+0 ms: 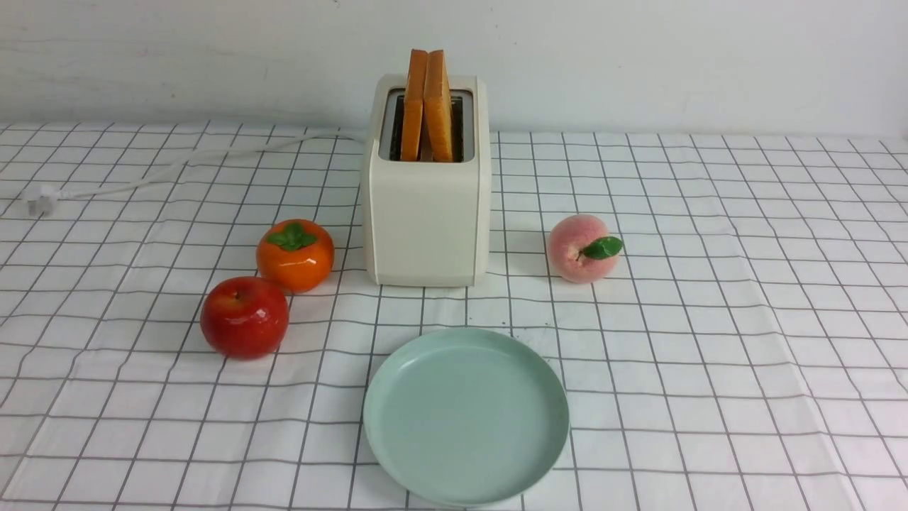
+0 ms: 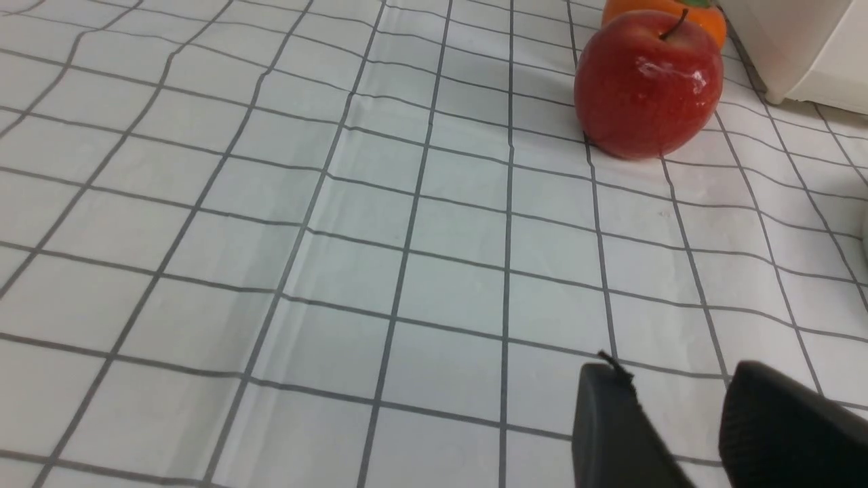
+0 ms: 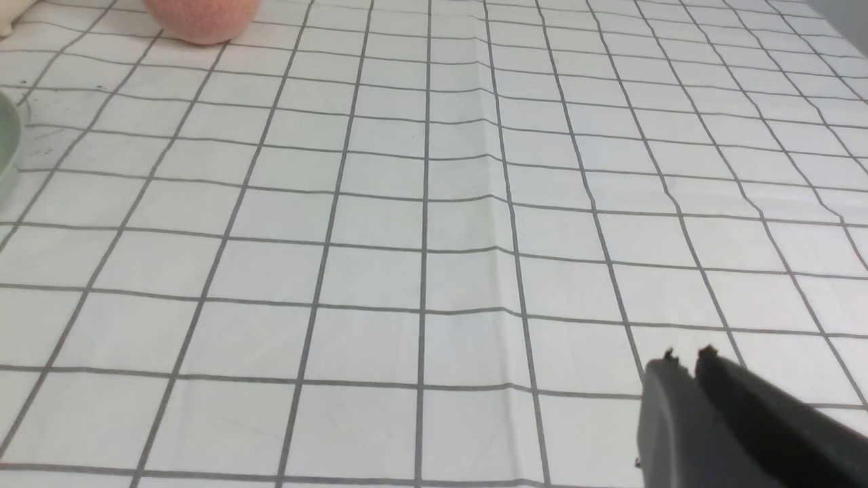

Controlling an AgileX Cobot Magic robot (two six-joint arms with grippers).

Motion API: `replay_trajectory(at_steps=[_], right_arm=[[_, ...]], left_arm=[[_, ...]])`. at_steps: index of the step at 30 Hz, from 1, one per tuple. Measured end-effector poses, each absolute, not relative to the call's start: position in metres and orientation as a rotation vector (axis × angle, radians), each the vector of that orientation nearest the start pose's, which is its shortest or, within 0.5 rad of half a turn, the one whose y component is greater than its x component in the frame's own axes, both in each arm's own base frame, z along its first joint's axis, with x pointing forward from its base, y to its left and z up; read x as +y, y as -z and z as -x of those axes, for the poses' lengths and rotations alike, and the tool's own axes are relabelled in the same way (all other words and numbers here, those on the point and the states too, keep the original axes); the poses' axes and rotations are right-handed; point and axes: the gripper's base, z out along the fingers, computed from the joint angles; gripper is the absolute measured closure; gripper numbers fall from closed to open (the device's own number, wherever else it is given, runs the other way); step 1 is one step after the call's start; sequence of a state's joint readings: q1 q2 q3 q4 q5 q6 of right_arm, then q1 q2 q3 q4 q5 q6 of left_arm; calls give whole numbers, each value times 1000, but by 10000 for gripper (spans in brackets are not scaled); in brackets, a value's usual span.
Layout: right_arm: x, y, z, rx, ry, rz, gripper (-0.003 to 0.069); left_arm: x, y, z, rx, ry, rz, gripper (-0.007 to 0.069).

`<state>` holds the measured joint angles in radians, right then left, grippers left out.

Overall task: Take toasted bread from bread machine on white checkered table place on plate.
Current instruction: 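Reach for a toast slice standing in the toaster with the left gripper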

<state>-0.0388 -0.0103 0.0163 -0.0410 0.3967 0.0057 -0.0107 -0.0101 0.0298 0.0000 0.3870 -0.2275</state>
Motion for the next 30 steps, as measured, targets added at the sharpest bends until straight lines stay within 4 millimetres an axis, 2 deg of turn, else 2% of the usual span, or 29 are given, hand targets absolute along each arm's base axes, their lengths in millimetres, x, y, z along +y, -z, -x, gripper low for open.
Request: replay_trajectory(at_steps=[27, 30], right_arm=[[-3, -173, -52, 1886, 63, -17, 608], [-3, -173, -52, 1886, 63, -17, 608]], left_arm=[[-1, -169, -52, 1881, 163, 205, 386], [-1, -174, -54, 1820, 180, 214, 386]])
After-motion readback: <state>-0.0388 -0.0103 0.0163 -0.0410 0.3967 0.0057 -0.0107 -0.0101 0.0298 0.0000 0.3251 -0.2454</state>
